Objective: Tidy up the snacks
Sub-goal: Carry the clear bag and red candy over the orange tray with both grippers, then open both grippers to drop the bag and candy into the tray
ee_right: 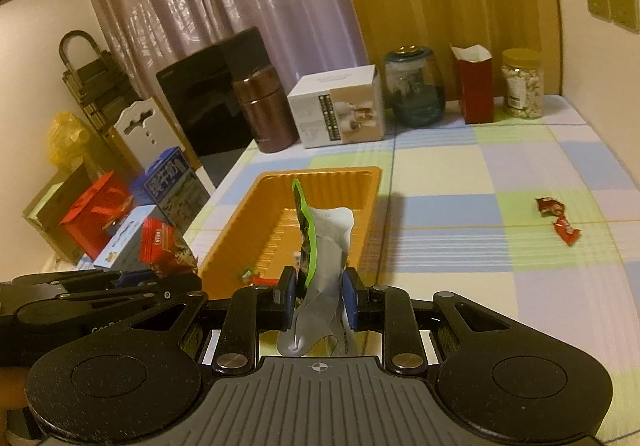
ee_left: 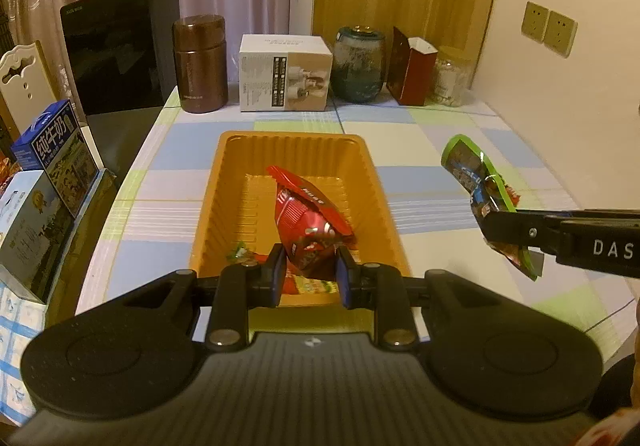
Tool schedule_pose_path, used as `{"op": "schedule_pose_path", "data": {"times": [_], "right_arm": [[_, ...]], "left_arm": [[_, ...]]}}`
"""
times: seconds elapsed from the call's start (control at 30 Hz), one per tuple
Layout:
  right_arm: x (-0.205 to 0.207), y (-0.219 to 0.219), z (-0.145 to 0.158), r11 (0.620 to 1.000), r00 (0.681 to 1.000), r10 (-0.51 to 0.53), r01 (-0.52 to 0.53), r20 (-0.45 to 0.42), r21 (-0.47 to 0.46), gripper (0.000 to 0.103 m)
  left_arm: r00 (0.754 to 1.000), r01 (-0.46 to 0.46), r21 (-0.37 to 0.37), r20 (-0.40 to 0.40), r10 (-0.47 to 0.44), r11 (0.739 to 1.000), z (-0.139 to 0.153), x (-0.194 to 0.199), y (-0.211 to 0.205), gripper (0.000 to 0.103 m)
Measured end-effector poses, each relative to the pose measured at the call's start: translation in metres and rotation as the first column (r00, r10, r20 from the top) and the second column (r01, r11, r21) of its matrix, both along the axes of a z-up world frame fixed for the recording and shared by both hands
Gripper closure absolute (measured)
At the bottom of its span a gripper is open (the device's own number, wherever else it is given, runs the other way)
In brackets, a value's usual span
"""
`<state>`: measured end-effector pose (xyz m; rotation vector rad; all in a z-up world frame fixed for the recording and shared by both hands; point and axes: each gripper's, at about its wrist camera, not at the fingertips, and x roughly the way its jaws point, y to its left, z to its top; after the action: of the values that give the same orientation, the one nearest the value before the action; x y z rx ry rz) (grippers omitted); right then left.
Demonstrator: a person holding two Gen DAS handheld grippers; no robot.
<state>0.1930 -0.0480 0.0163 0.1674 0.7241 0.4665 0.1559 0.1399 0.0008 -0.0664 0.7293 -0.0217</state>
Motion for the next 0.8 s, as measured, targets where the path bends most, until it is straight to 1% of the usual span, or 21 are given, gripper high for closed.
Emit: {"op": "schedule_pose_path", "data": {"times": [0.3,0.53,0.8], "right_arm": [[0.029,0.022,-0.018,1.000,0.999,0.019,-0.019,-0.040,0.003,0.078],[0.052,0.035,-0.033,1.000,0.997,0.031,-0.030,-0.068,0.007,0.078],[0.069,0.047,-0.044,0.999,0.995,0.040,-0.038,-0.087,0.017,0.078]], "left_arm": [[0.999,0.024,0.025,-0.042,-0.023,0.999,-0.015,0.032,0.019,0.080],[0.997,0.033,0.026,-0.073,-0.031,0.999,-0.029,0.055,0.028,0.080],[0.995,0.040,0.029,-0.096,-0.037,0.999,-0.043,0.072,0.033,0.080]]}}
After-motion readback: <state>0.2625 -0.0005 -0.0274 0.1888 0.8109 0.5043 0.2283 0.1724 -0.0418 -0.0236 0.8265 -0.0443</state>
